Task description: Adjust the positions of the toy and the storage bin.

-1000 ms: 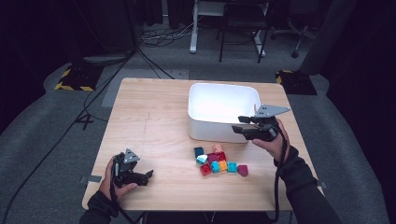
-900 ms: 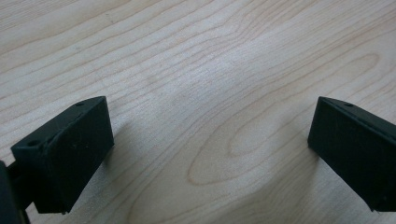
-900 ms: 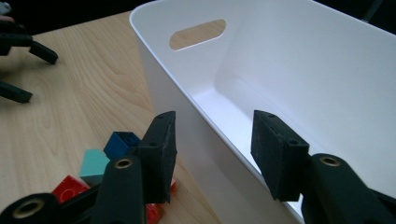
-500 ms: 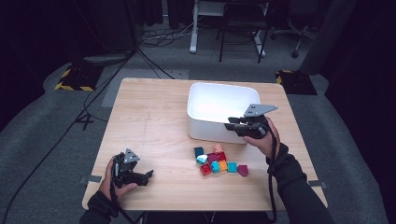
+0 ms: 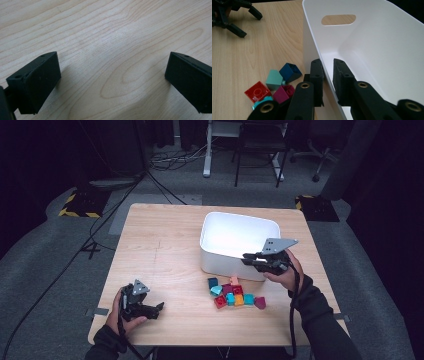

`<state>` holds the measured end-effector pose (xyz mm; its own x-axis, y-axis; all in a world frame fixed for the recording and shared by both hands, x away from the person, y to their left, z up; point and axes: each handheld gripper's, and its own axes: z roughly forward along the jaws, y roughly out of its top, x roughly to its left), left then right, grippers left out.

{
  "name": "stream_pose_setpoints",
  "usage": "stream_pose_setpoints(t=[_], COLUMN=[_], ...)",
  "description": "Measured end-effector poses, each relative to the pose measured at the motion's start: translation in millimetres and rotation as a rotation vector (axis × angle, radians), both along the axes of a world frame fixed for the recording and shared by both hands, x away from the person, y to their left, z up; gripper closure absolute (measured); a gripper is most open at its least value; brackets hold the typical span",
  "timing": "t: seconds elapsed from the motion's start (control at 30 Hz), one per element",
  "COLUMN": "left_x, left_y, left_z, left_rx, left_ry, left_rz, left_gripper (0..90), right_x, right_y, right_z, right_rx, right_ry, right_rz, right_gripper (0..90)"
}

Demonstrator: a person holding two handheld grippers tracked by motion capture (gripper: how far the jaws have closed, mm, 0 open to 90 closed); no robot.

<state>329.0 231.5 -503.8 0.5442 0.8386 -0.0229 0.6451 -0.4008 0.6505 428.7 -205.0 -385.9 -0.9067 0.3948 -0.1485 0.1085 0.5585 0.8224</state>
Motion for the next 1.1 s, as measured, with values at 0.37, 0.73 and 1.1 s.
stream_pose_setpoints(t=[0.37, 0.73, 1.1], left_x=[-0.2, -0.1, -0.1], left_y=[-0.5, -0.3, -0.3], left_z=[-0.6, -0.5, -0.5], left_rx=[-0.003, -0.001, -0.001], left_ry=[-0.008, -0.008, -0.008], left_rz=[0.007, 0.004, 0.005], left_gripper=[0.4, 0.4, 0.4], right_x=[-14.1, -19.0, -18.2], right_y=[-28.9, -54.8, -67.3], right_z=[1.7, 2.1, 0.5], right_rx=[-0.018, -0.025, -0.007], right_ry=[-0.015, -0.017, -0.014], right_rz=[-0.012, -0.054, -0.121], right_gripper=[78.7, 78.8, 78.1])
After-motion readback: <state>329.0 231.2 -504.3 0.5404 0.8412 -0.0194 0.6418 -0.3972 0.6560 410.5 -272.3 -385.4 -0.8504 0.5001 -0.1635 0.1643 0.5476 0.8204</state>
